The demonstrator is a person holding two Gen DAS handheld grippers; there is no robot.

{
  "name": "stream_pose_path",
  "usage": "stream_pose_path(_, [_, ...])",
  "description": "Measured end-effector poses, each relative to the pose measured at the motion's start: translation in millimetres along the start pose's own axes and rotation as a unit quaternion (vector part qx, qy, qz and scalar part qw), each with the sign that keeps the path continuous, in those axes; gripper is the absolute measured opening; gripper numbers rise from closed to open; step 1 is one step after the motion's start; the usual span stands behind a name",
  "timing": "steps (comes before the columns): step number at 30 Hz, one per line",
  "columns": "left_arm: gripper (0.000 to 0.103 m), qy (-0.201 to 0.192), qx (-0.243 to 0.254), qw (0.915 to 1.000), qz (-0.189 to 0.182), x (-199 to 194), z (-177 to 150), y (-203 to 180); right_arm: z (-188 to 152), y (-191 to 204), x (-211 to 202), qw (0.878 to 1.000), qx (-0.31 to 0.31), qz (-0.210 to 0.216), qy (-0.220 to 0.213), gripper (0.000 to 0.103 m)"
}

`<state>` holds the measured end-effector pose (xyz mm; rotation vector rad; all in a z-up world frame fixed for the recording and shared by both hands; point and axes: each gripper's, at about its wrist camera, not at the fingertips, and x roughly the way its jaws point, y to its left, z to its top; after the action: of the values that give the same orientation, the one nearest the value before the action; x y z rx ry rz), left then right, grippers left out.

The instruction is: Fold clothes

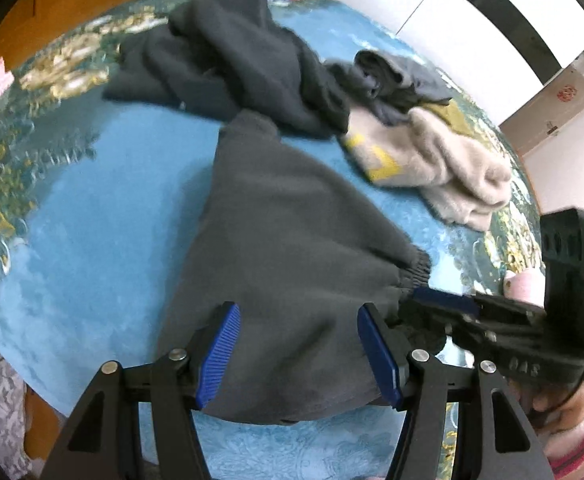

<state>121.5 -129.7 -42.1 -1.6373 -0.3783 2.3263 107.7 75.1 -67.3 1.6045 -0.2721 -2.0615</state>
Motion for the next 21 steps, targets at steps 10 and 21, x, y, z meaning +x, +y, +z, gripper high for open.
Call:
stream_pose_path(10, [0.065, -0.014, -0.038, 0.999, -0.017, -9.9, 3.6, 24.6, -11.2, -37.4, -34.2, 0.991, 0.094, 0.052, -0.076, 0.081])
stream_pose_path(21, [0.079, 0.02, -0.093, 0.9953, -0.019, 17.3, 17.0, 53.0, -31.6, -80.1, 20.7, 0.956, 0.245, 0.156, -0.026, 0.089])
